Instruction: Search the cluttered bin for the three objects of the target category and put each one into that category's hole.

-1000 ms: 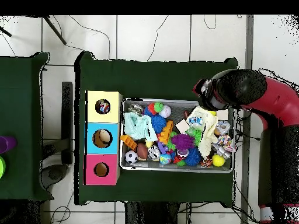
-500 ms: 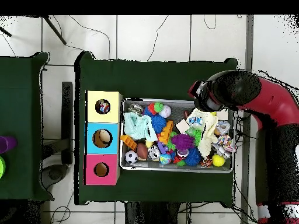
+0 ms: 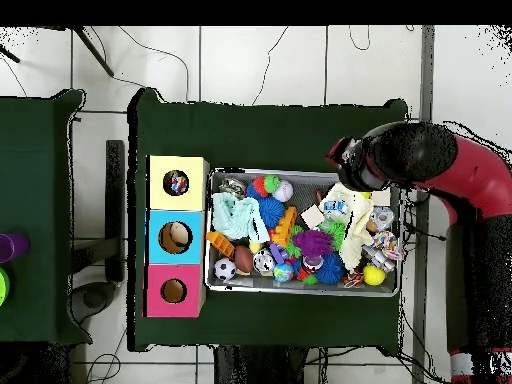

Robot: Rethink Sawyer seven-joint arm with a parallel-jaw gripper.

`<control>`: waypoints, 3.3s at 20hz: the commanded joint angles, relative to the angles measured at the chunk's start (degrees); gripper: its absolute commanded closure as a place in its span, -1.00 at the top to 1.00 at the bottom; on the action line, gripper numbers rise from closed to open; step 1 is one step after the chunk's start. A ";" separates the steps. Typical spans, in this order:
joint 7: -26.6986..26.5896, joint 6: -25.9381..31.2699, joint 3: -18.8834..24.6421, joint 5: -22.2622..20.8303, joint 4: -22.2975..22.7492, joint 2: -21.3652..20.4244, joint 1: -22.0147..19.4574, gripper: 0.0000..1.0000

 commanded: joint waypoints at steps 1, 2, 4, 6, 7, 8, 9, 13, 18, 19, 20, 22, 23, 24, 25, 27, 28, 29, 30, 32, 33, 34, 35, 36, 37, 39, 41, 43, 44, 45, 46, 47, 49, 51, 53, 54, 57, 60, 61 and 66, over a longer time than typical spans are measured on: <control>-17.88 2.48 4.27 -2.71 5.37 2.19 -2.57 1.00; -17.92 2.46 4.42 -2.70 5.41 2.33 -2.75 1.00; -18.04 1.75 4.59 -2.87 6.16 2.26 -3.33 1.00; -18.16 1.78 4.79 -2.84 6.66 2.14 -3.88 1.00; -18.04 1.81 4.81 -2.91 6.97 1.70 -3.96 1.00; -17.86 2.47 4.77 -3.23 6.17 1.73 -3.50 1.00; -17.97 2.77 4.77 -3.62 5.88 1.71 -3.19 1.00; -17.31 -2.27 5.26 -4.10 11.61 0.25 -4.25 1.00; -16.01 -4.50 5.85 -4.54 14.70 -1.28 -5.09 1.00; -15.91 -4.43 6.08 -4.35 14.89 -1.24 -5.49 1.00; -15.31 -4.82 6.03 -4.48 15.00 -1.19 -5.69 1.00; -14.23 -7.65 5.90 -5.12 16.47 -1.78 -6.29 1.00; -13.98 -9.09 6.13 -5.23 17.70 -2.11 -6.87 1.00; -13.45 -10.60 6.27 -5.32 19.03 -2.54 -7.40 1.00; -13.18 -11.39 6.49 -5.32 19.80 -2.69 -7.86 1.00; -12.93 -11.75 6.87 -5.18 20.42 -2.48 -8.74 1.00; -12.92 -11.77 7.04 -5.14 20.48 -2.25 -9.17 1.00; -13.09 -11.65 7.25 -5.07 20.47 -2.06 -9.60 1.00; -13.22 -11.71 7.34 -5.10 20.33 -1.79 -9.91 1.00; -13.52 -11.51 7.65 -4.83 20.14 -1.40 -10.48 1.00; -13.72 -11.33 7.78 -4.81 20.02 -1.34 -10.77 1.00; -13.94 -11.12 7.89 -4.87 19.96 -1.32 -11.13 1.00; -14.16 -10.84 8.02 -4.88 19.78 -1.22 -11.46 1.00; -14.32 -10.66 8.18 -4.88 19.83 -1.27 -11.81 1.00; -14.49 -10.44 8.34 -5.00 19.71 -1.18 -12.08 1.00; -14.50 -10.40 8.57 -5.08 19.84 -1.16 -12.44 1.00; -14.27 -10.35 8.82 -5.16 20.03 -1.29 -12.66 1.00; -13.91 -10.27 8.95 -5.25 20.23 -1.65 -12.69 1.00; -13.70 -10.53 8.99 -5.35 20.72 -1.97 -12.79 1.00; -13.69 -10.77 9.08 -5.42 21.13 -2.09 -13.02 1.00; -13.68 -11.01 9.16 -5.48 21.54 -2.21 -13.24 1.00; -13.66 -11.29 9.25 -5.64 21.84 -2.24 -13.42 1.00; -13.75 -12.12 9.43 -6.17 22.60 -2.39 -13.68 1.00; -14.09 -12.86 9.66 -7.09 22.94 -2.16 -13.60 1.00; -14.11 -14.25 9.66 -8.64 23.57 -2.35 -13.14 1.00; -13.39 -15.49 9.66 -9.15 24.25 -2.37 -13.13 1.00; -11.29 -17.35 9.97 -9.37 25.83 -2.17 -13.81 1.00; -10.03 -19.20 10.44 -9.13 26.80 -1.54 -15.09 1.00; -9.87 -20.12 10.47 -9.36 27.10 -1.34 -15.51 1.00; -10.43 -23.32 10.61 -10.55 28.13 0.37 -17.15 1.00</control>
